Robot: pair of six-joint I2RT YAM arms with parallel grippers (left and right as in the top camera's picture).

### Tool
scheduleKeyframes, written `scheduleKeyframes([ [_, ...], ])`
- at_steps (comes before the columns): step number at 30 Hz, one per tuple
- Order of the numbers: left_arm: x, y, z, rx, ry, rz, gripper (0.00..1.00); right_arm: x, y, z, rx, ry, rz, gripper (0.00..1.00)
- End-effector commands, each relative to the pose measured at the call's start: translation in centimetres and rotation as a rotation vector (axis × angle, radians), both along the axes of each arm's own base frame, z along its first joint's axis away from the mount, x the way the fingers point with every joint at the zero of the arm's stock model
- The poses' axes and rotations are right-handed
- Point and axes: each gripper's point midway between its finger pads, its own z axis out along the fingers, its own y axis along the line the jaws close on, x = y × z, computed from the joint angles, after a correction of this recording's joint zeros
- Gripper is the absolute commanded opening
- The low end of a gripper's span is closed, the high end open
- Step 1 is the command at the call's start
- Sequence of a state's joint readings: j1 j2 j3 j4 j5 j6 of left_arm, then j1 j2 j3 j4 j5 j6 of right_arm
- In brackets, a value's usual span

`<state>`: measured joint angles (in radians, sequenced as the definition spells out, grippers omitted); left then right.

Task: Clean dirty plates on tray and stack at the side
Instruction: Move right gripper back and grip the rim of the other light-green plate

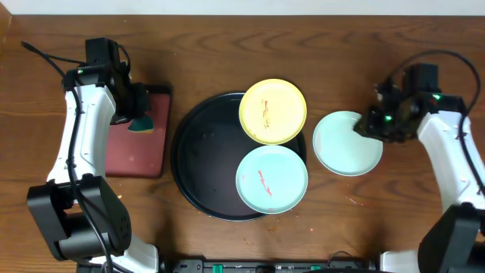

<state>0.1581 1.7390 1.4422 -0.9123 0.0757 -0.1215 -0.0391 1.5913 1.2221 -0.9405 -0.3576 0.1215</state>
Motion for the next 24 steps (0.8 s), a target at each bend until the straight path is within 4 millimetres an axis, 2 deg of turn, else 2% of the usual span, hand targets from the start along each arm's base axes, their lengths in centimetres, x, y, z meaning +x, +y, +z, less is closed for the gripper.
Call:
scheduleKeyframes([
  [1,0.0,0.1,0.3,0.004,-0.010,-0.015,0.07,-1.4,4.9,0.2,0.060,0.023,0.142,0.33],
  [5,0.0,0.1,0.3,0.005,-0.010,-0.015,0.07,-3.6,8.4,-1.7,0.033,0.103,0.248,0.33],
  [13,0.0,0.1,0.3,0.004,-0.010,-0.015,0.07,-6.8,11.6,-6.8,-0.081,0.268,0.364,0.31],
  [17,0.0,0.1,0.3,0.004,-0.010,-0.015,0.08,-7.9,11.9,-8.6,-0.127,0.333,0.396,0.29],
  [24,0.0,0.1,0.3,0.004,-0.010,-0.015,0.08,-7.8,11.4,-9.0,-0.173,0.338,0.377,0.27],
])
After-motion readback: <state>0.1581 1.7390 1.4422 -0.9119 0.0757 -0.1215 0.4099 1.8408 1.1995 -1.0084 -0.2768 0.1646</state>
